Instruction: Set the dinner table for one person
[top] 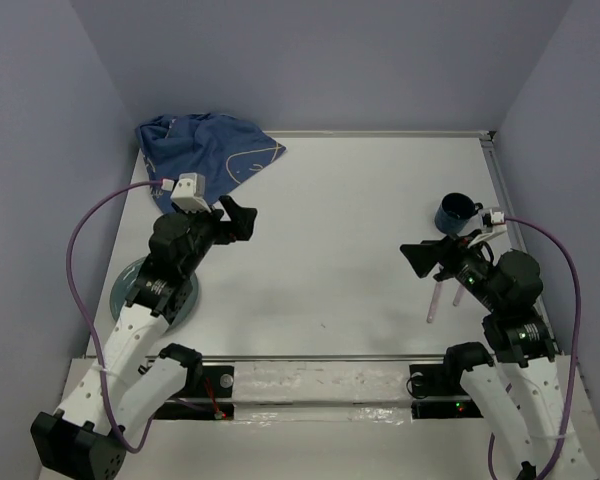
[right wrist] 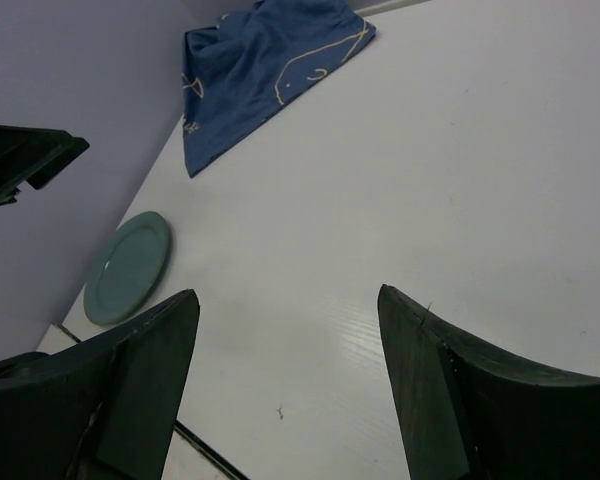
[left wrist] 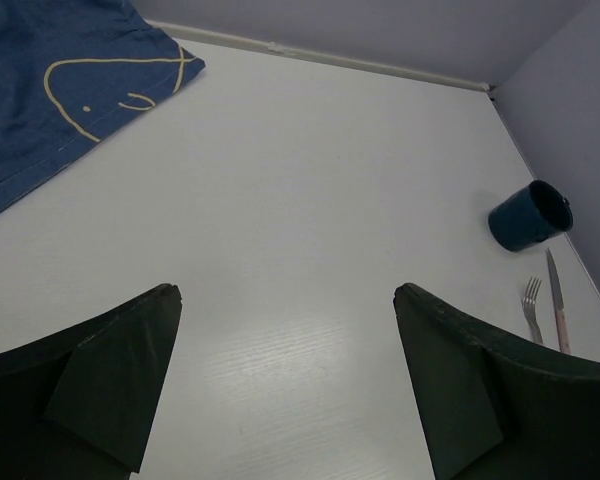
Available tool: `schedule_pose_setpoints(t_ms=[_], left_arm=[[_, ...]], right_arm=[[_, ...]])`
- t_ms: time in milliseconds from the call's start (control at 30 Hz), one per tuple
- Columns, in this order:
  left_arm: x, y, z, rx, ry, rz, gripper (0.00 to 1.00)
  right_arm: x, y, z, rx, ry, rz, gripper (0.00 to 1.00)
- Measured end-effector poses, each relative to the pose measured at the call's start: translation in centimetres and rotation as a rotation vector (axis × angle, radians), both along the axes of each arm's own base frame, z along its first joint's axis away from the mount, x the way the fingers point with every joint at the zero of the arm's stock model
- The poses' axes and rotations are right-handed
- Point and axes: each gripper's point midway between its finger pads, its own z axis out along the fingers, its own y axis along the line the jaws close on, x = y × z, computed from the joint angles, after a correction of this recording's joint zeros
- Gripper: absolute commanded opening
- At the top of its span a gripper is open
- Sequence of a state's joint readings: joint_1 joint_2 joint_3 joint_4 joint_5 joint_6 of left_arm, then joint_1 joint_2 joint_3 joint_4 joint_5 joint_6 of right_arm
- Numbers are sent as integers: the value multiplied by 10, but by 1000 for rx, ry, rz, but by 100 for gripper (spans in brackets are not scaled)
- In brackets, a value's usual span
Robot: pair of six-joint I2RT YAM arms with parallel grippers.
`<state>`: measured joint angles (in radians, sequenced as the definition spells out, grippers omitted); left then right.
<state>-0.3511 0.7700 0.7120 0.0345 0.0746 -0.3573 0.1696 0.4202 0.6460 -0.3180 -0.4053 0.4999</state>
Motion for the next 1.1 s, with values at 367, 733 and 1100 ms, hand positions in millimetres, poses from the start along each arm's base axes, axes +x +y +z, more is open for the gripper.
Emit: schedule_pose_setpoints(t_ms=[367, 733, 1100], left_arm=[[54, 40, -31, 4, 158, 230, 99], [107, 140, -122, 27, 428, 587, 57], [151, 224, -184, 153, 569, 840, 52]], right_arm=[[0, 2, 0, 5, -5, 10, 77], [-5, 5, -7, 8, 6, 39, 77], [-15, 14, -8, 29, 12, 100, 76]])
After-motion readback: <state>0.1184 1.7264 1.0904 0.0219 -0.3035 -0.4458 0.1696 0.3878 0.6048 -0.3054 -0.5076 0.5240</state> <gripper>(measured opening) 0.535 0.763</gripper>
